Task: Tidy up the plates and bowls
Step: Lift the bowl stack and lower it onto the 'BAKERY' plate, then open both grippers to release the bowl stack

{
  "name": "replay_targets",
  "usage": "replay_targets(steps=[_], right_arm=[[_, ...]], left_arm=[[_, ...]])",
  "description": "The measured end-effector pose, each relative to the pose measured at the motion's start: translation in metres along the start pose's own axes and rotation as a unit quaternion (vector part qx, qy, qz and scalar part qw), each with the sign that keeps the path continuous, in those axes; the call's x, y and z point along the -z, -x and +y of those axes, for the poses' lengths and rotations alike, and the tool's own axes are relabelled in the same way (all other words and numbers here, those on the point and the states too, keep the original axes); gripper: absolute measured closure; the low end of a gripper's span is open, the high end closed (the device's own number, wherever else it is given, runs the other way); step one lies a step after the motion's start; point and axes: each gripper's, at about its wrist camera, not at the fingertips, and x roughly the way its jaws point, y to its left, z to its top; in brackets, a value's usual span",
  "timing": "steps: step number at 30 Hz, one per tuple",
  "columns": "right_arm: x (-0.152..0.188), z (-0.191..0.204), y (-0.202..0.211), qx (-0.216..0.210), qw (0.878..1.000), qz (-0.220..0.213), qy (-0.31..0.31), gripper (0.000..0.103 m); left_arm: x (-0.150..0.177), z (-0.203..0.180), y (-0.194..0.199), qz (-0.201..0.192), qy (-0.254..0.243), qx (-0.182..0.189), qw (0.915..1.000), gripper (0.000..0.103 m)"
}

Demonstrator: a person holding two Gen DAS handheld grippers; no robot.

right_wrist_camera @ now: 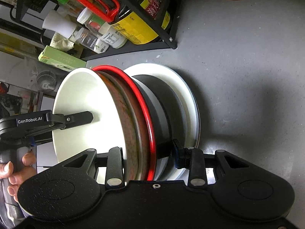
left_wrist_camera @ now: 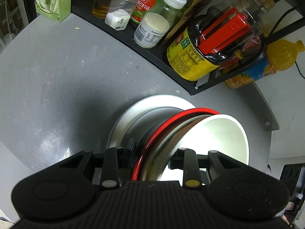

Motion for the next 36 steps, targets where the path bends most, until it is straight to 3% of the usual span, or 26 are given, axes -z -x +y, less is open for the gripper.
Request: replay_targets(steps=[9, 15, 20, 25, 28, 33, 36], right_arm=[[0.002, 0.006, -0.005, 0.031, 0.999, -0.021, -0.010, 0.069], [0.010, 0.011, -0.002, 0.041, 0.998, -0.034, -0.014, 0.063], [0.017, 0.016, 0.023, 0.029, 0.996, -0.083, -0.014, 0.055], [0.015, 0.019, 0.054, 0.030, 0.992, -0.123, 0.003, 0.039], [0.014, 0.018, 0.075, 0.037, 0.989, -0.140, 0.021, 0.029], [0.009, 0.007, 0.107, 0.050, 0.985, -0.159, 0.042, 0.024], [0.008, -0.001, 0.124, 0.063, 0.982, -0.172, 0.049, 0.013]], left_arm=[[-0.002, 0.006, -0.004, 0.005, 0.012, 0.009, 0.9999, 0.074], [-0.002, 0.004, 0.007, -0.009, -0.004, 0.011, 0.9999, 0.073], [-0.005, -0.007, 0.021, -0.027, -0.024, -0.008, 0.9993, 0.070], [-0.005, -0.031, 0.034, -0.049, -0.055, -0.014, 0.9972, 0.049], [-0.001, -0.048, 0.041, -0.067, -0.071, -0.008, 0.9952, 0.044], [0.003, -0.078, 0.049, -0.100, -0.094, -0.020, 0.9903, 0.037], [0.007, -0.091, 0.052, -0.111, -0.096, -0.011, 0.9892, 0.032]])
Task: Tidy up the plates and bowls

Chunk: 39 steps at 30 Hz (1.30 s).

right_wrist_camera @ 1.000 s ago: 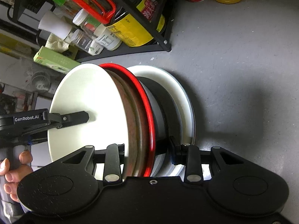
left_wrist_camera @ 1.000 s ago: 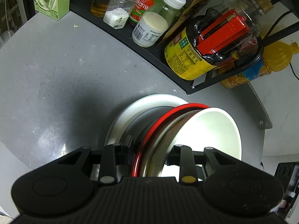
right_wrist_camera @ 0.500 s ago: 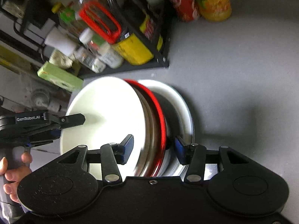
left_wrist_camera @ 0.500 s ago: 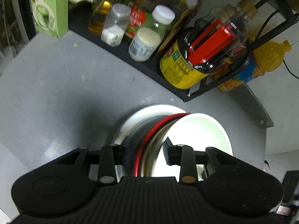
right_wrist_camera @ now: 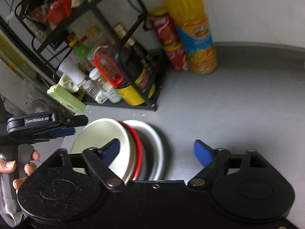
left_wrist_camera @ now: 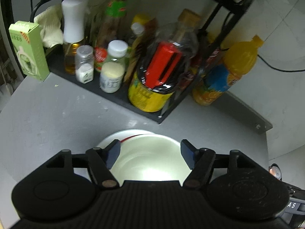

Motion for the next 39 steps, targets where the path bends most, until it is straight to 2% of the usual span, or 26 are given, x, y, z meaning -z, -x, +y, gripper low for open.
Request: replay_targets(steps=[3, 4, 6, 10, 14, 18, 22, 28, 32, 36, 39], right_arm=[[-0.003, -0.008, 0.014, 0.016, 1.000, -0.018, 0.007, 0.010], [-0.004, -0.010, 0.018, 0.024, 0.999, -0.023, 0.010, 0.004], [-0.002, -0.011, 0.028, 0.031, 0.999, -0.039, 0.012, 0.002], [0.004, -0.009, 0.043, 0.044, 0.997, -0.058, 0.009, 0.000], [0.018, 0.003, 0.059, 0.070, 0.994, -0.088, 0.002, 0.000], [0.038, 0.015, 0.077, 0.083, 0.989, -0.122, -0.026, 0.000], [0.058, 0.029, 0.089, 0.100, 0.984, -0.139, -0.049, 0.000], [0.088, 0.050, 0.104, 0.121, 0.976, -0.165, -0.079, 0.000], [0.111, 0.067, 0.116, 0.133, 0.970, -0.182, -0.088, 0.000], [0.134, 0.083, 0.128, 0.168, 0.960, -0.203, -0.094, 0.000], [0.150, 0.091, 0.136, 0.170, 0.958, -0.211, -0.098, 0.000]], left_arm=[[0.003, -0.009, 0.004, -0.011, -0.006, 0.003, 0.9999, 0.024], [0.005, -0.012, 0.006, -0.017, -0.007, -0.003, 0.9998, 0.022], [0.007, -0.015, 0.012, -0.026, -0.006, -0.011, 0.9996, 0.022], [0.010, -0.015, 0.023, -0.030, -0.006, 0.014, 0.9994, 0.019], [0.016, -0.016, 0.036, -0.025, -0.042, 0.054, 0.9973, 0.011], [0.025, -0.012, 0.053, -0.035, -0.066, 0.062, 0.9953, 0.003], [0.036, -0.005, 0.069, -0.030, -0.094, 0.075, 0.9923, 0.003], [0.051, 0.014, 0.093, -0.024, -0.110, 0.084, 0.9901, 0.003], [0.064, 0.025, 0.111, -0.030, -0.128, 0.091, 0.9872, 0.003], [0.076, 0.035, 0.126, -0.031, -0.143, 0.097, 0.9845, 0.003], [0.085, 0.039, 0.136, -0.033, -0.154, 0.097, 0.9828, 0.003]])
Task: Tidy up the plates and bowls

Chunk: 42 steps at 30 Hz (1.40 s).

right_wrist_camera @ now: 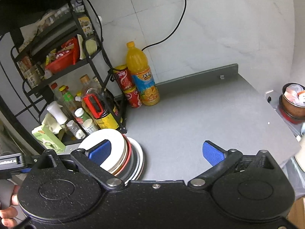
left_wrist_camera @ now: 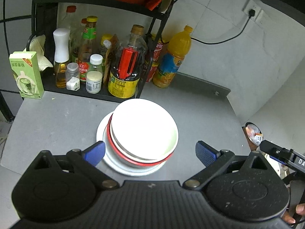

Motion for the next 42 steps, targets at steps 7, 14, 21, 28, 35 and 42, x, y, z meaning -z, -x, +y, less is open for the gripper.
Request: replay_targets(steps=[7, 14, 21, 28, 35, 42], right_arm=[[0.021, 0.006, 0.030, 0.029, 0.999, -0.016, 0.000, 0.000], [0.035, 0.013, 0.054, 0.049, 0.998, -0.029, -0.002, 0.000], [0.050, 0.019, 0.066, 0.052, 0.998, -0.030, 0.012, 0.000], [0.065, 0.023, 0.075, 0.072, 0.997, -0.024, 0.021, 0.000], [0.074, 0.021, 0.088, 0.087, 0.996, -0.005, 0.015, 0.000], [0.081, 0.020, 0.096, 0.098, 0.995, -0.006, 0.015, 0.000]], left_arm=[[0.021, -0.007, 0.027, -0.010, -0.029, 0.014, 0.9994, 0.003], [0.037, -0.015, 0.050, -0.016, -0.046, 0.026, 0.9985, 0.003], [0.052, -0.019, 0.067, -0.031, -0.053, 0.022, 0.9979, 0.003], [0.067, -0.018, 0.082, -0.041, -0.068, 0.014, 0.9967, 0.003], [0.080, -0.017, 0.097, -0.040, -0.082, 0.010, 0.9958, 0.003], [0.086, -0.016, 0.105, -0.039, -0.095, 0.007, 0.9947, 0.003]])
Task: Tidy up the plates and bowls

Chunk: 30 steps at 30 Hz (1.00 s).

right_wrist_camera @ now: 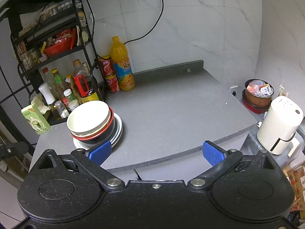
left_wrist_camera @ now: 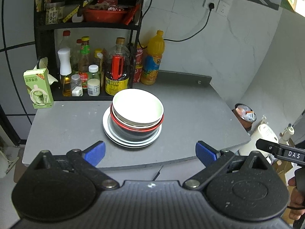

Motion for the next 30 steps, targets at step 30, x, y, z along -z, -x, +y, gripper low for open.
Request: replay_targets(steps=[30], right_arm=[[0.012, -0.010, 0.000, -0.018, 0.999, 0.036, 0.012, 0.000]], left_arm=[[0.003, -0.014, 0.007, -0.003, -0.007, -0.004, 1.0000, 0.003]])
